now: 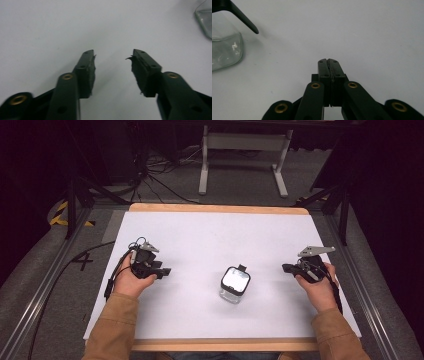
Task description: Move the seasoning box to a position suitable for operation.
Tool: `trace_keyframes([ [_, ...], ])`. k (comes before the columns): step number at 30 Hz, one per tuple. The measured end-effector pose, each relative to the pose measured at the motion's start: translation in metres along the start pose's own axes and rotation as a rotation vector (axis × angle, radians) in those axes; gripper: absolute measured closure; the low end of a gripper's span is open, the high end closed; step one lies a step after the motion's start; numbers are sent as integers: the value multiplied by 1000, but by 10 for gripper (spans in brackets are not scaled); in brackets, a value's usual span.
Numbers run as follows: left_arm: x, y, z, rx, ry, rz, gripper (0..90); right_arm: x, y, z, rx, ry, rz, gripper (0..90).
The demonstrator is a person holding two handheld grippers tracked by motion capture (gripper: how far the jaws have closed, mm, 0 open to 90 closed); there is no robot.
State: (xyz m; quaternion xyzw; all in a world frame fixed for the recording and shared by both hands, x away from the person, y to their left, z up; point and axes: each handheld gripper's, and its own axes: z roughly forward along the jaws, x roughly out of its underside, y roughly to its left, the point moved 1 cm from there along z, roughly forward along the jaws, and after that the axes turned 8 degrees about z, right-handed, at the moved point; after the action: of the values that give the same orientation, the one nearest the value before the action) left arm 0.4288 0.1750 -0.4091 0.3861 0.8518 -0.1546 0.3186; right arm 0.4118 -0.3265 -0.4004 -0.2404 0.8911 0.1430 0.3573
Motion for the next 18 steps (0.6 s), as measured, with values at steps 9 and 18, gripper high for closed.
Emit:
trace_keyframes([
  [9, -8, -6, -11, 34, 28, 18, 624, 0, 3, -6, -28, -5, -4, 900],
  [18, -23, -23, -13, 71, 98, 82, 651, -2, 18, -10, -76, 46, -43, 900],
])
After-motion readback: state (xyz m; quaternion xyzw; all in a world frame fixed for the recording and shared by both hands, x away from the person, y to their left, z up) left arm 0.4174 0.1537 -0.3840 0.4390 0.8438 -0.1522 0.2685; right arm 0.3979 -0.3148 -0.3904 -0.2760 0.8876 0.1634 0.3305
